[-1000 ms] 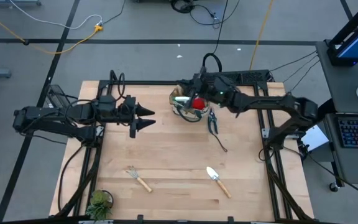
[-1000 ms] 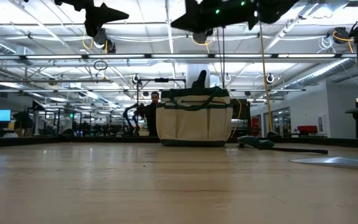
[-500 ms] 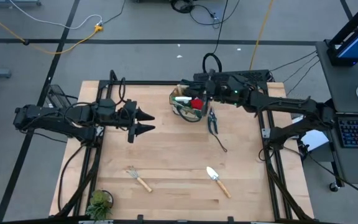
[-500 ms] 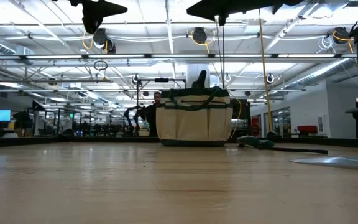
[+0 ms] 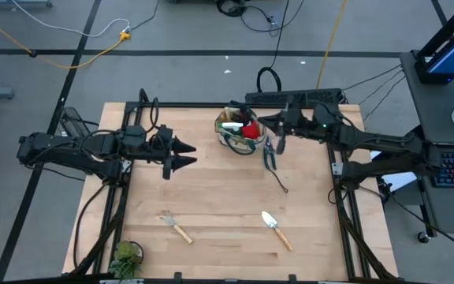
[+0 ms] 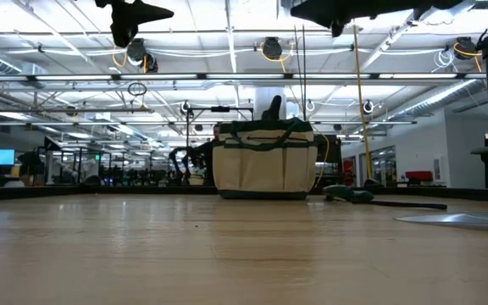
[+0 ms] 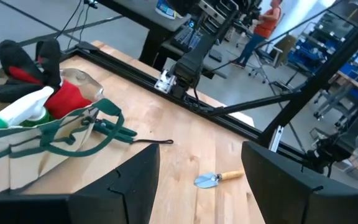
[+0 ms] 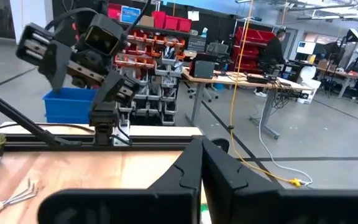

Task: Pick & Place Garden tools in Gardening bag
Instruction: Put the brown hand rake into the green gardening bag

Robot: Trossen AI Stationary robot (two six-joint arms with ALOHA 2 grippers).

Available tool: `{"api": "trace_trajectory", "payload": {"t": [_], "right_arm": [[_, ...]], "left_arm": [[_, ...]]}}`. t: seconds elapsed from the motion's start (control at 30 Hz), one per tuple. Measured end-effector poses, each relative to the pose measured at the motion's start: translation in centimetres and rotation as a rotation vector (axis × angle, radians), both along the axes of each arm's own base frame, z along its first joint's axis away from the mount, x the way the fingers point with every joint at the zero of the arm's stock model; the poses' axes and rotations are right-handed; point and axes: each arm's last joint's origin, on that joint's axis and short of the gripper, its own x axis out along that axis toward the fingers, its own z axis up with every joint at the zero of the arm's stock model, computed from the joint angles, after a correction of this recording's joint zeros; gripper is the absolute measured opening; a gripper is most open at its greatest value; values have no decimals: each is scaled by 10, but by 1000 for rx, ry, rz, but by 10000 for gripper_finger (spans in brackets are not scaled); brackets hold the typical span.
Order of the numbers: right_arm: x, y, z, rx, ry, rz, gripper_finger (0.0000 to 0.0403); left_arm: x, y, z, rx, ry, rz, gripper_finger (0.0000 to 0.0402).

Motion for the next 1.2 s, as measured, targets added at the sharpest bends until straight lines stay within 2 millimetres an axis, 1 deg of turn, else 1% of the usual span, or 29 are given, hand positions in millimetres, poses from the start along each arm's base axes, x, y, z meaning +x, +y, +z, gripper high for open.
{"api": "trace_trajectory", "payload": {"t": [0.23, 0.57, 0.73, 0.9, 1.07, 1.2], "right_arm": [[-23, 7, -8, 12, -26, 0, 0], [-47, 14, -14, 32, -72, 2, 0], [-54, 16, -19, 38, -79, -1, 0], [-59, 18, -26, 47, -78, -1, 0], [-62, 19, -30, 47, -78, -1, 0], [-63, 19, -32, 48, -75, -1, 0]], "left_arm": [[0, 0, 0, -62, 0, 18, 234], [-1, -15, -1, -96, 7, 42, 234], [-2, -23, -1, -119, 11, 46, 234], [-4, -30, -8, -180, 81, 56, 234], [-8, -37, -14, -284, 146, 61, 234], [-11, -45, -18, -331, 191, 43, 234]]}}
